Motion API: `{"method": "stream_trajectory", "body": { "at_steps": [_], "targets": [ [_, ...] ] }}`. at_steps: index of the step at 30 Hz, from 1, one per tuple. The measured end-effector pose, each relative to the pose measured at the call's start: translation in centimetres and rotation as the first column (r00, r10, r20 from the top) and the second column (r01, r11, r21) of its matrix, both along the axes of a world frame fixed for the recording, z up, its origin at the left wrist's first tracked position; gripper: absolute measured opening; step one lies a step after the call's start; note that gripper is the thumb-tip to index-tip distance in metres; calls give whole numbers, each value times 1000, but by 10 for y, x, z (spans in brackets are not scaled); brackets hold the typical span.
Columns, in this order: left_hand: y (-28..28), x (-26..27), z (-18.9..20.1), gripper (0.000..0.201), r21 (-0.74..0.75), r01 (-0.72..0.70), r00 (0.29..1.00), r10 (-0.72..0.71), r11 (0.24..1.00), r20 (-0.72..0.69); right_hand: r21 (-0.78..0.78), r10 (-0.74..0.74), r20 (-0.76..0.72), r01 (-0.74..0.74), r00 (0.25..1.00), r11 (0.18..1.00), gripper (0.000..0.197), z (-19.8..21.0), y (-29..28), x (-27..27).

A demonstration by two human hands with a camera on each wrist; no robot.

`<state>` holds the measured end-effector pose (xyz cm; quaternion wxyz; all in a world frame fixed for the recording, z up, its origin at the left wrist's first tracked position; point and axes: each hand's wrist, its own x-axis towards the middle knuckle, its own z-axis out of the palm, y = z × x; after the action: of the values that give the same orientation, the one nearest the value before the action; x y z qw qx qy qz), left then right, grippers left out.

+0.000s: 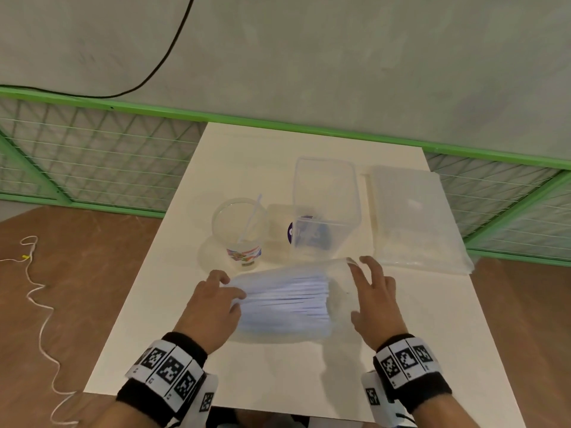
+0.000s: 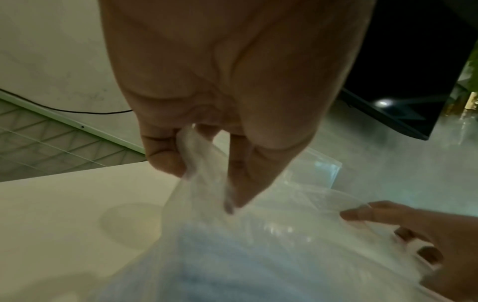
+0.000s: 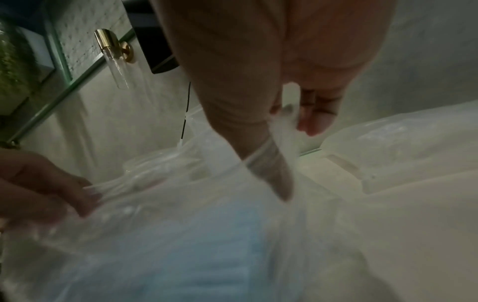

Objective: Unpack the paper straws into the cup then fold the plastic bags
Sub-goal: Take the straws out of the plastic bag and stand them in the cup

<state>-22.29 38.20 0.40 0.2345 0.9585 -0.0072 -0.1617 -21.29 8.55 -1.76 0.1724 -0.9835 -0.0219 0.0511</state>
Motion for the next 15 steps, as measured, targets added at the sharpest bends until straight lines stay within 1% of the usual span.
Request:
{"method": "stream_trajectory", "body": {
  "at_steps": [2,3,4,5,6,7,8,9,11,13,14,15],
  "targets": [
    [-2,2,2,30,61,-12,1000,12,998,-12,-17,26,-79,-27,997,999,110,4,2,-3],
    [-5,3,4,29,90,-13,1000,15,996,-19,-4,36,-103,-37,994,999,113,6,3,-4],
    [-8,4,5,28,103,-27,999,29,994,-20,8,40,-122,-40,992,999,112,6,3,-6],
    [-10,6,6,29,103,-46,998,49,994,-29,6,42,-126,-42,991,999,104,6,3,-7],
    [-12,8,5,32,97,-64,998,66,993,-23,-7,42,-112,-43,993,999,88,5,4,-7],
    [-14,9,4,29,103,-74,997,76,992,-18,-22,29,-83,-31,996,999,70,4,5,-8],
    [-15,10,2,24,106,-61,998,63,992,-15,-36,2,-59,-4,998,999,56,2,7,-8],
    [-15,10,1,30,106,-41,999,44,993,-28,-65,-29,-61,25,998,998,52,0,9,-8],
    [-14,7,-2,55,154,7,995,8,988,-95,-159,-79,-147,55,986,986,66,-2,11,-7],
    [-12,4,-5,72,228,33,990,-1,973,-140,-236,-108,-233,52,967,970,81,-1,12,-7],
    [-12,5,-8,81,224,35,984,6,974,-176,-232,-116,-265,53,957,971,87,0,11,-7],
    [-12,4,-9,88,190,27,971,19,981,-238,-199,-119,-309,58,944,978,91,1,11,-7]
  ]
}}
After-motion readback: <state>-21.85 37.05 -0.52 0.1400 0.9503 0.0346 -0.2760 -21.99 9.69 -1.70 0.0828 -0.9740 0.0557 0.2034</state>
